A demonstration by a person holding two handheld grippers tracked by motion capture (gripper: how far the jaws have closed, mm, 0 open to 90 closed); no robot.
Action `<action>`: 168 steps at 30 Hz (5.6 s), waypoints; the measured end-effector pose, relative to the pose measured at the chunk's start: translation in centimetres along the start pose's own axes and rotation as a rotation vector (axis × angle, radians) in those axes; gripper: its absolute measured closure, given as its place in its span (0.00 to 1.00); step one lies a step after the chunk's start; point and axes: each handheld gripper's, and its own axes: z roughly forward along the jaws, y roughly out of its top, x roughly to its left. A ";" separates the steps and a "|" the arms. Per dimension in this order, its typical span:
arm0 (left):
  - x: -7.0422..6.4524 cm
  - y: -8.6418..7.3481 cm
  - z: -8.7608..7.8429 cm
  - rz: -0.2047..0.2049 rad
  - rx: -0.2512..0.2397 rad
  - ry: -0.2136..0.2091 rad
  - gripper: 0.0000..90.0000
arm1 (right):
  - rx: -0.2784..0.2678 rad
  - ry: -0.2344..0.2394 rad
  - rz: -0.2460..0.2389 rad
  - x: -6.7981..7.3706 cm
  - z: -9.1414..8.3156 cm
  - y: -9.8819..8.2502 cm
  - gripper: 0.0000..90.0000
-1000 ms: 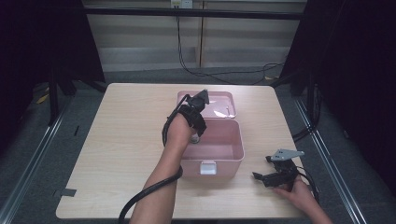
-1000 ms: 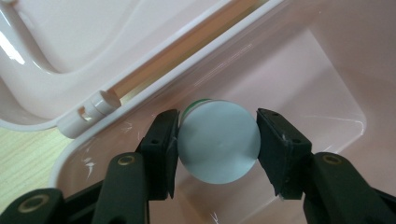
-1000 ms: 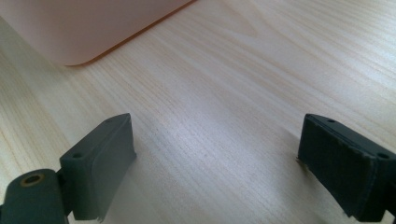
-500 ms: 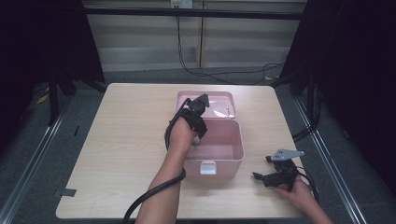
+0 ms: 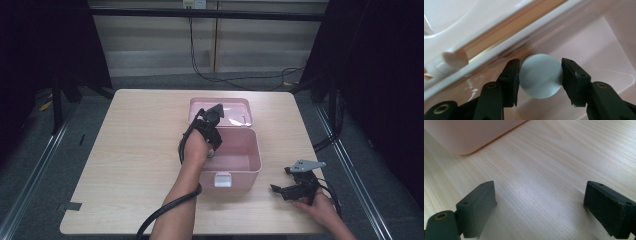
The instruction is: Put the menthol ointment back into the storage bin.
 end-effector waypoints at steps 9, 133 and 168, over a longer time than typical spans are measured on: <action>-0.1 -0.2 0.9 -0.012 0.004 0.004 0.56 | 0.000 0.000 0.000 0.0 0.0 0.0 0.11; 2.8 -4.5 -12.1 0.133 -0.057 -0.048 0.22 | 0.001 0.000 0.000 0.0 0.0 0.0 0.11; 7.6 -11.4 -13.7 0.108 -0.103 -0.069 0.22 | 0.000 0.000 0.000 0.0 0.0 0.0 0.11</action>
